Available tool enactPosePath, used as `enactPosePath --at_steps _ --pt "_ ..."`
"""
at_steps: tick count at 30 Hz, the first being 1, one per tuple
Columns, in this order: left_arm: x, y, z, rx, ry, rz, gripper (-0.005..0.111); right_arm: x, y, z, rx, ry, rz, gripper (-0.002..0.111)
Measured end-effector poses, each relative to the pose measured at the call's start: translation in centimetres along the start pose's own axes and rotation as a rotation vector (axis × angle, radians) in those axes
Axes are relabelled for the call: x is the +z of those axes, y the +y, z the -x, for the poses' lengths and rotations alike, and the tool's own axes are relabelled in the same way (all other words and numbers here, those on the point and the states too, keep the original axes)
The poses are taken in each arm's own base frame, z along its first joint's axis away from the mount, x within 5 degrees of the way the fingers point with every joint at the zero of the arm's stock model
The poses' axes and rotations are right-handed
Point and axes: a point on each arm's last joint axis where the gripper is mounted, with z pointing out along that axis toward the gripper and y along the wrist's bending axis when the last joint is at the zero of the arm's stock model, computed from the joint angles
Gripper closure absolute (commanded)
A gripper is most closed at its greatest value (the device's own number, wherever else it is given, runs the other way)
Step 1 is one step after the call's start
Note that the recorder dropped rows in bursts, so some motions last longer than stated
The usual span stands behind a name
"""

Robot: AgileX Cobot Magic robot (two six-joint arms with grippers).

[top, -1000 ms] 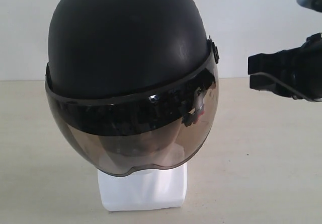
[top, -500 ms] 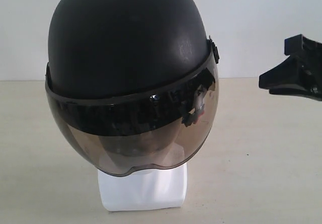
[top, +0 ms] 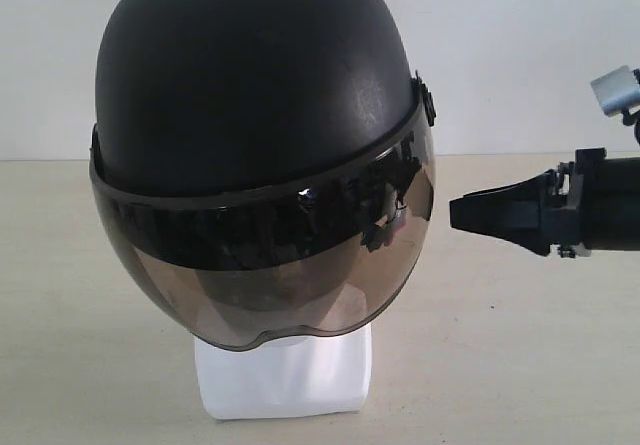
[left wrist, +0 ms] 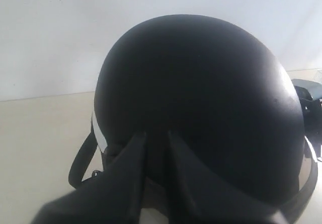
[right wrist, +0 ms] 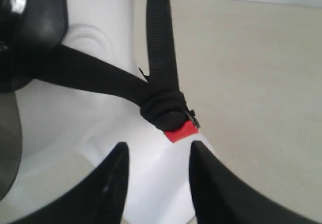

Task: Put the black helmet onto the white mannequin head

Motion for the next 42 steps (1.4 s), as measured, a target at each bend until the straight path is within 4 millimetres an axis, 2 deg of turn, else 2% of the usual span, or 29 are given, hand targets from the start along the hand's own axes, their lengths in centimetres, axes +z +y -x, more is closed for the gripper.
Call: enactPosePath --at_steps 2,4,11,17,26,35,38,42 --pt "0.0 0.0 0.0 0.000 0.000 0.000 0.094 0.9 0.5 0.0 -0.063 -0.002 0.020 0.045" --pt "0.0 0.0 0.0 0.000 0.000 0.000 0.094 1.8 1.0 -0.2 -0.132 0.019 0.028 0.041" --pt "0.0 0.0 0.0 -0.005 0.004 -0.004 0.094 3.9 1.9 -0.5 -0.277 0.058 -0.002 0.042" --pt "0.0 -0.1 -0.1 -0.007 0.008 -0.008 0.094 4.3 1.5 -0.3 -0.270 0.050 -0.091 0.042" --pt "0.0 -0.1 -0.1 -0.008 0.013 -0.013 0.094 4.4 1.5 0.1 -0.281 0.035 -0.083 0.042" --pt "0.0 -0.1 -0.1 -0.010 0.013 -0.013 0.094 5.4 2.2 0.6 -0.318 0.057 -0.091 0.042" --pt "0.0 -0.1 -0.1 -0.010 0.016 -0.016 0.094 5.5 2.2 0.8 -0.329 0.056 -0.099 0.052" --pt "0.0 -0.1 -0.1 -0.010 0.016 -0.016 0.094 5.5 2.0 0.9 -0.331 0.058 -0.111 0.078"
